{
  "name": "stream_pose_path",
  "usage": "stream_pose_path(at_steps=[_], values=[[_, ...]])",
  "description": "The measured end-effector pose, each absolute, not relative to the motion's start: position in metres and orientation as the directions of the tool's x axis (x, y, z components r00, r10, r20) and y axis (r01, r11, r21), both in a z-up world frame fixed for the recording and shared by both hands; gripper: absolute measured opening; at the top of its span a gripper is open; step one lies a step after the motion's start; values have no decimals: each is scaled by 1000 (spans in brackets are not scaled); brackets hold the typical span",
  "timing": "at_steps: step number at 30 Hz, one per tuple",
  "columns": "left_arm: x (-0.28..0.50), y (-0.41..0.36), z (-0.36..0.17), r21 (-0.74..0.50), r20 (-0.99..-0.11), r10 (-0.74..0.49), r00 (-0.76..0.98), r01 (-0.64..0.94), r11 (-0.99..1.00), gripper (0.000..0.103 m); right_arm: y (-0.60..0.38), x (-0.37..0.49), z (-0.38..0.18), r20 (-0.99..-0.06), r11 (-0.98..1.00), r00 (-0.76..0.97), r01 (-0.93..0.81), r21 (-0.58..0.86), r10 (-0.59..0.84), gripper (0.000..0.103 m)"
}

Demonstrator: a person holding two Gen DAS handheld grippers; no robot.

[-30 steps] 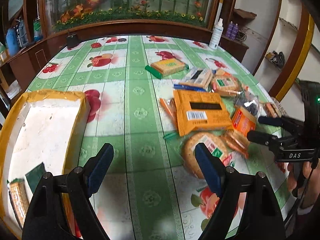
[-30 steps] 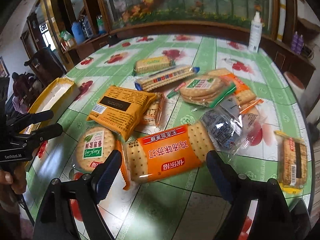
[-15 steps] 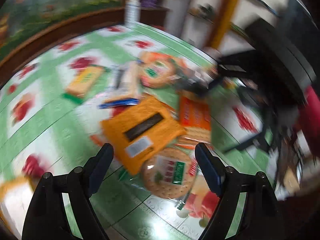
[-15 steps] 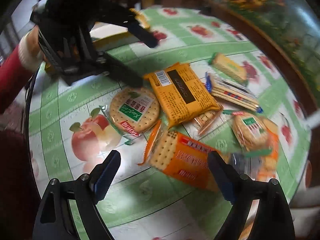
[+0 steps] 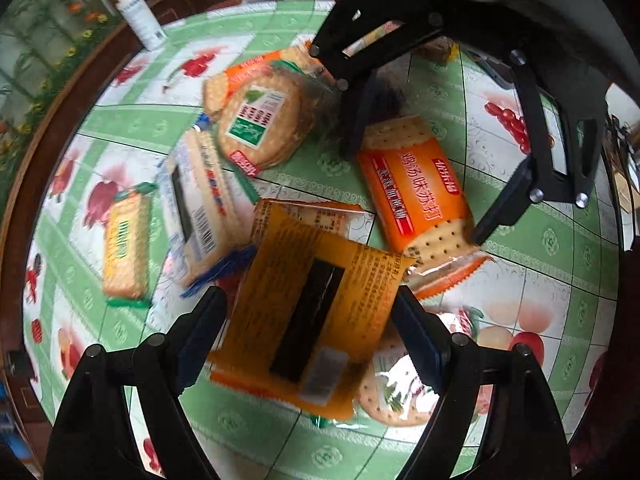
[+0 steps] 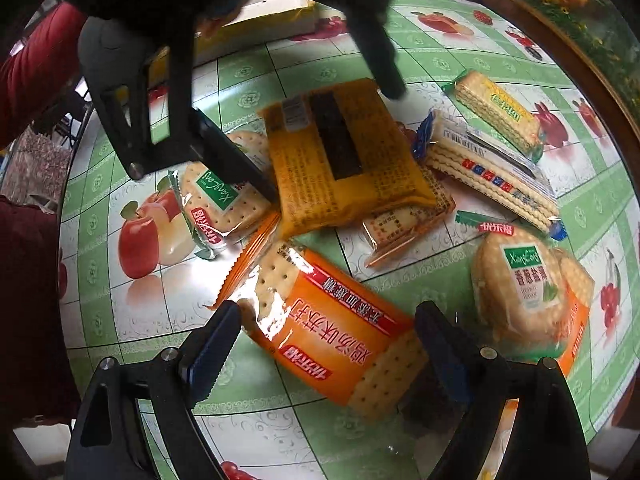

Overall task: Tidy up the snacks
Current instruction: 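Grasp the orange-brown bag with the left gripper while the right grasps the orange cracker pack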

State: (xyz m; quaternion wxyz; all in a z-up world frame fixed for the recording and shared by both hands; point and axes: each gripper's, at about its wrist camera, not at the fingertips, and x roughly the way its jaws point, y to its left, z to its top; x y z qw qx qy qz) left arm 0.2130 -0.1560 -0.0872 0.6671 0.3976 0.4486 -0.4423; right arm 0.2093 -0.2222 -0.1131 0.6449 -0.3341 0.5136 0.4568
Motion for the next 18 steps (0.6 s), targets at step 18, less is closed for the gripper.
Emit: stream_pose_path(at_steps=[18], values=[[193,-149,-104,215,-919,-211,332,873,438,84,-251,175,-123,-966,518,172,-854,-47,195,80]])
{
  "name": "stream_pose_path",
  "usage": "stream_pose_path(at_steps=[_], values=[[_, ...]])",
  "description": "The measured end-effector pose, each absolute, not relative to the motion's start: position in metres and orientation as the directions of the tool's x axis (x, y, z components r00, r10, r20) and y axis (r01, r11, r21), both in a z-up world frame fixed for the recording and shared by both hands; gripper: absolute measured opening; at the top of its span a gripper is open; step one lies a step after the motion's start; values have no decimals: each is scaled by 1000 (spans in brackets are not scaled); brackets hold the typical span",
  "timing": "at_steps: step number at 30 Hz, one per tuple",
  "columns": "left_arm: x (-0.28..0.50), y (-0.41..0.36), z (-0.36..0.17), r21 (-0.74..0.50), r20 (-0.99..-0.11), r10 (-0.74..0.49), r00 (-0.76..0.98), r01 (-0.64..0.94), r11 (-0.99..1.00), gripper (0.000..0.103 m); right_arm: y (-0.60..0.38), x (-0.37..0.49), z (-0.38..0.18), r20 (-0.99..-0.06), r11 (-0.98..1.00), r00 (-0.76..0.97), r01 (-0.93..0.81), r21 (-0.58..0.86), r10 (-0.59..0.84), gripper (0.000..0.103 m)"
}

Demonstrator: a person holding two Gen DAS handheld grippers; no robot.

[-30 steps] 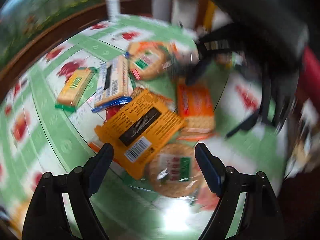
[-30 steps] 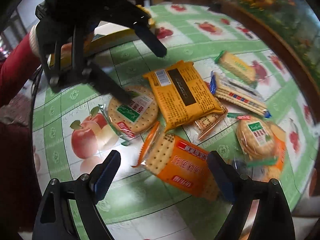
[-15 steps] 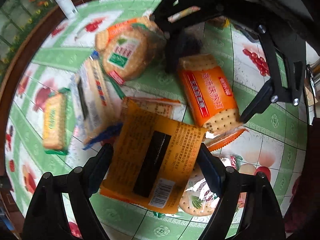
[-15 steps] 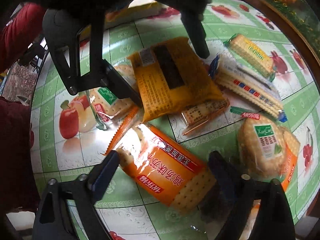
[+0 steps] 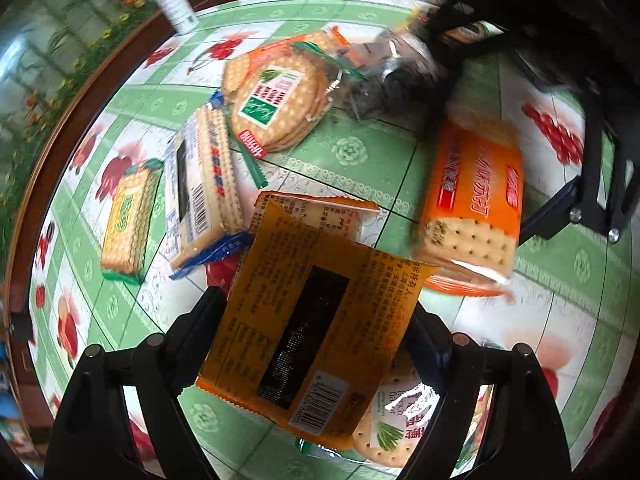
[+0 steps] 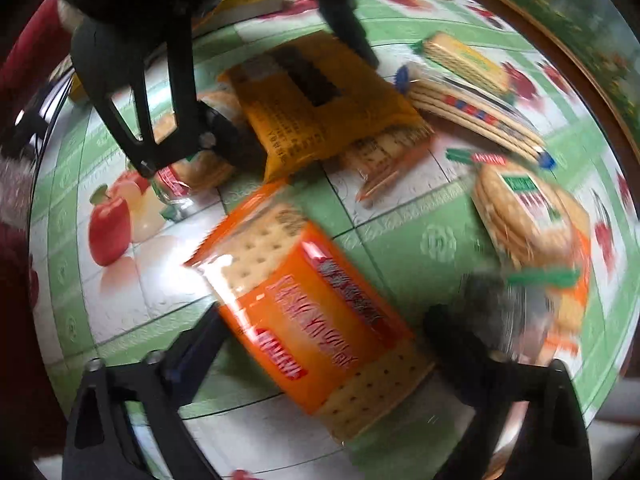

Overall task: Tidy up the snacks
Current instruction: 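Grasp the orange-brown bag with the left gripper while the right grasps the orange cracker pack, then carry both held packs over the white tray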

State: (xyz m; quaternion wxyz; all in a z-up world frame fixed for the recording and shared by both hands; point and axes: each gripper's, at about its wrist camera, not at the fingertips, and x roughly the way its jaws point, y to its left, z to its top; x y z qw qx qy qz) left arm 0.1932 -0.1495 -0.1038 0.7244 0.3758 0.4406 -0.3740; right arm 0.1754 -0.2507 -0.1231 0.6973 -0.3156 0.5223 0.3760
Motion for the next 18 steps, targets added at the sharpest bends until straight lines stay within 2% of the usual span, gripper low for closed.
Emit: stream_pose_path(at_steps=[2,3,7,18], values=[[193,-148,-102,199,-918,-218,331,861,468,82,-256,165,-116,-963,566,187,-823,-45,195,67],[192,-146,-100,179,-919,-229,320,857,483,81,-259,158,-114,-962,578,201,-814,-58,185,65],[190,-145,-96,103,-920,-275,279,849,518,79,-263,136,-111,-957,649,243,-756,-83,161,65],[181,-112,-78,101,-860,-305,408,723,684,79,-298,101,-102,-909,836,347,-548,4,232,59]])
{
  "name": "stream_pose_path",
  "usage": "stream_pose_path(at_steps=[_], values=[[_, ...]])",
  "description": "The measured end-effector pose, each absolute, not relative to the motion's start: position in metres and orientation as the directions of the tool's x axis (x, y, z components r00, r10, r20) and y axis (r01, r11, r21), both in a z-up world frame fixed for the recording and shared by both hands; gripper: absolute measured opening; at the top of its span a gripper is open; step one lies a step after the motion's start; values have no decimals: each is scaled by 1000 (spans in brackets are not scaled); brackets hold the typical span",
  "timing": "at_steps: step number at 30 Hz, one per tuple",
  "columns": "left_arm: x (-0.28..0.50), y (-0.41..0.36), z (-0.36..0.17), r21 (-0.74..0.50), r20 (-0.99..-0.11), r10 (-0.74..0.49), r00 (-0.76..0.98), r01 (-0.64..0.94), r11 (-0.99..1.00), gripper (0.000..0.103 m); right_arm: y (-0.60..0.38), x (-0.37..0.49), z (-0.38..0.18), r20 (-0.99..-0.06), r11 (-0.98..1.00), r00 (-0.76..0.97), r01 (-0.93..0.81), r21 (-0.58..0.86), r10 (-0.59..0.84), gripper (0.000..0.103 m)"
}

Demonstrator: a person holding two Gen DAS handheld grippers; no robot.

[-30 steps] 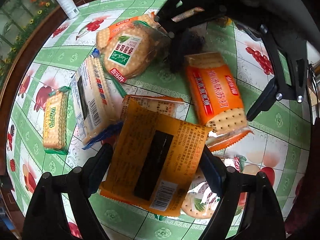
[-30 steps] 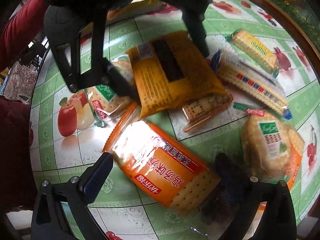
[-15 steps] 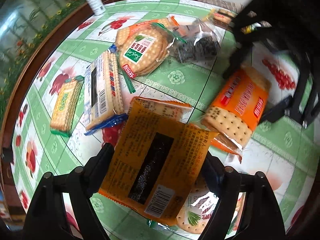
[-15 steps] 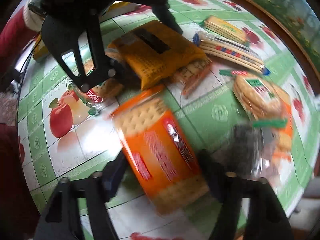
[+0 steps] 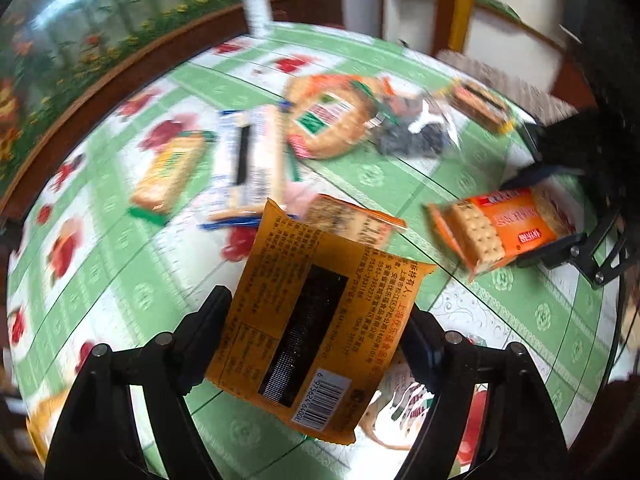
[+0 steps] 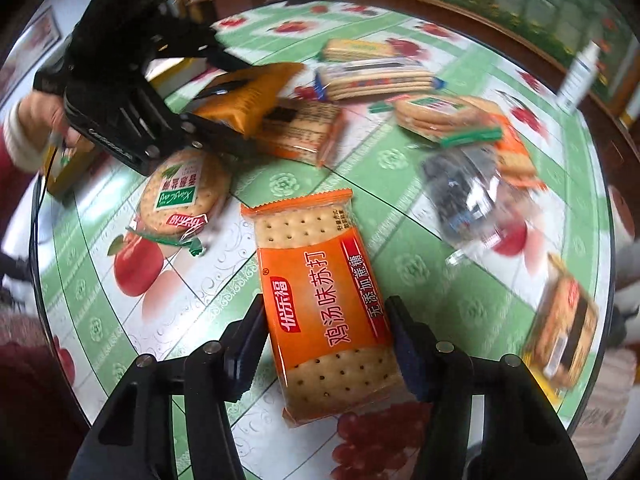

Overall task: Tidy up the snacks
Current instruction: 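Carry both held packs over the white tray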

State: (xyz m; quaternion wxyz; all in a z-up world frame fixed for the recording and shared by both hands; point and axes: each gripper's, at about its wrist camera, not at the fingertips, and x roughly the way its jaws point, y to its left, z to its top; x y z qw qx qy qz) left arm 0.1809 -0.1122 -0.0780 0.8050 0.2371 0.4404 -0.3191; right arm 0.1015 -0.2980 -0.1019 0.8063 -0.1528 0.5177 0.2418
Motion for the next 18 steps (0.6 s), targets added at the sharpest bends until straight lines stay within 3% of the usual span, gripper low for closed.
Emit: stream_pose_path(at_steps=[11,18], values=[[155,-43,-49,0,-757,-277,592,425,905,79,-292,87,-71,-802,909,514,-408,83,304,59],[113,11,-26,-74,-686,-229,691,246,966,79,-255,81,-51,-753,910,583,-411,51,306,59]])
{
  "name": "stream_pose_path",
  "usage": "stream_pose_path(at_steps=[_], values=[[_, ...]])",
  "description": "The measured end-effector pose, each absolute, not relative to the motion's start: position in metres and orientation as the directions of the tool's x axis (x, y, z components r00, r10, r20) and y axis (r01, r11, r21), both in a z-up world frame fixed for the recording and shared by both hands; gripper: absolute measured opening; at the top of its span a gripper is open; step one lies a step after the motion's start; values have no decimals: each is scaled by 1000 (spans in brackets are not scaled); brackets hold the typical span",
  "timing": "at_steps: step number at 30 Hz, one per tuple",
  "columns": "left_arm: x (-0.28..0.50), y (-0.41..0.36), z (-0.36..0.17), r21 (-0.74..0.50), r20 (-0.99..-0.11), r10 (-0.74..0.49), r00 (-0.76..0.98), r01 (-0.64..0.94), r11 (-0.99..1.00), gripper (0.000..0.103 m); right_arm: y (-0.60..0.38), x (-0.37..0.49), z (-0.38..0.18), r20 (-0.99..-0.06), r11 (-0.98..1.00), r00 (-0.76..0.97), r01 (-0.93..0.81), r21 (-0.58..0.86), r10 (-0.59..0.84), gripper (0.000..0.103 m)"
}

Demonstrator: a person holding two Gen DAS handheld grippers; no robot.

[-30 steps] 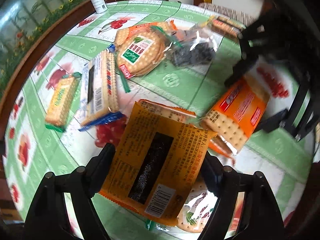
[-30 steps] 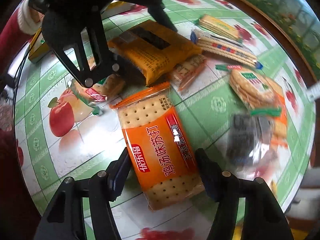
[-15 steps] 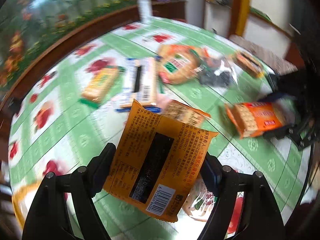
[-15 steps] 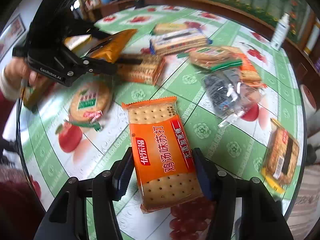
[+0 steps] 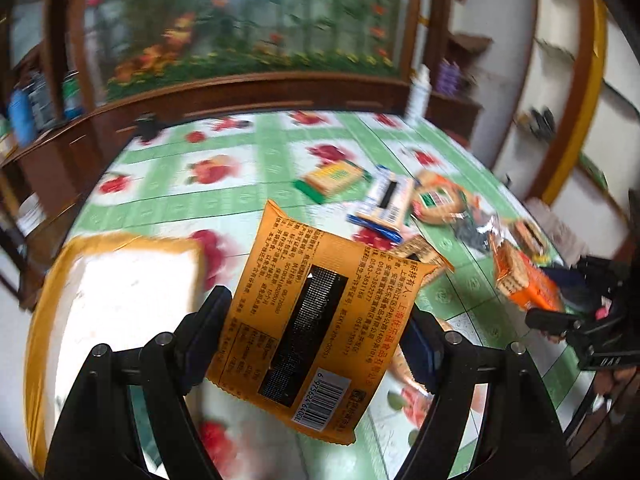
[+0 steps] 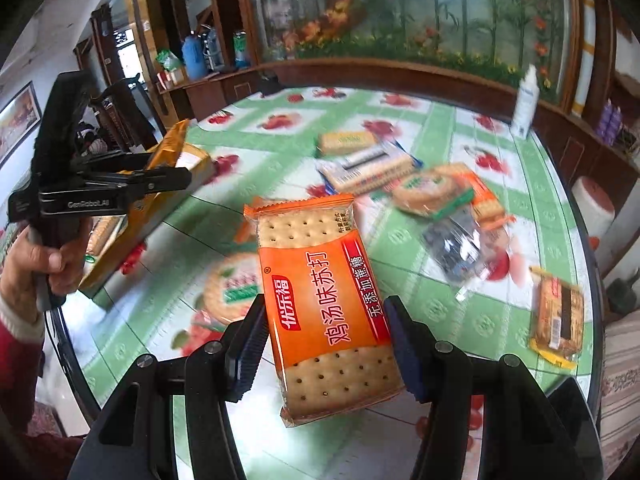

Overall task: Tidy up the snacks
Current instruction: 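Carry both held packs over the white tray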

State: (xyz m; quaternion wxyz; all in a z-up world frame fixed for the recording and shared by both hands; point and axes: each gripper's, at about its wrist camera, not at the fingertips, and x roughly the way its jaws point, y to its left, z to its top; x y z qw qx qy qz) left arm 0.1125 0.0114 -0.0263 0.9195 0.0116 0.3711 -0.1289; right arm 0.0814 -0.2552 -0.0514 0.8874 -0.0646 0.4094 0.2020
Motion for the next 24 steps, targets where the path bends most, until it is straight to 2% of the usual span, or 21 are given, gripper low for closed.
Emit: stream_pose_path(at_steps=[14,24], values=[[40,108,-13,-100,-596,-45,802,-19,995,79,-156,65,-36,-687,880,652,-473,-39,321,59],[21,145,-29,-108,-593,50,804,-142,984,79,-95,57,-31,-657,866,692,-485,-118,298,59]])
